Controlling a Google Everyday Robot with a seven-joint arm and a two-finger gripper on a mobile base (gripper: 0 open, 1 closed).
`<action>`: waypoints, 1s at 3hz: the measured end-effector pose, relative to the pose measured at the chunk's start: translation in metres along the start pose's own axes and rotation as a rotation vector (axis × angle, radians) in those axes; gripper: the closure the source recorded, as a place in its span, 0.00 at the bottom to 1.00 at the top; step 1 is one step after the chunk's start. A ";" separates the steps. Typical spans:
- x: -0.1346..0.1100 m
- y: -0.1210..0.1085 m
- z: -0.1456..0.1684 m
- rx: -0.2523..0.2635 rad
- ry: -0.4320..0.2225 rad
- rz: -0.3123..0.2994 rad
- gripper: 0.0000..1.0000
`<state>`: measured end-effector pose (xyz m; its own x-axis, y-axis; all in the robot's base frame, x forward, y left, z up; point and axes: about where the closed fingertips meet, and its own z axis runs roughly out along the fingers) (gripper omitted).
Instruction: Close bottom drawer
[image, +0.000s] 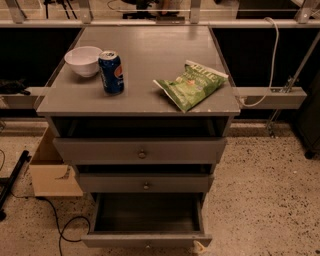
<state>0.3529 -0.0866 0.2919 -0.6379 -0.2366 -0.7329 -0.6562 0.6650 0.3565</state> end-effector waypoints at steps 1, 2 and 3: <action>-0.004 -0.023 0.023 0.055 -0.001 -0.010 0.00; -0.004 -0.023 0.023 0.055 -0.001 -0.010 0.00; -0.004 -0.023 0.023 0.055 -0.001 -0.010 0.19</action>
Offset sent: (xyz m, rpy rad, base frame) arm 0.0403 -0.0028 -0.0270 -0.0631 -0.0341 -0.0574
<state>0.3802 -0.0848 0.2731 -0.6311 -0.2423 -0.7369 -0.6393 0.7005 0.3172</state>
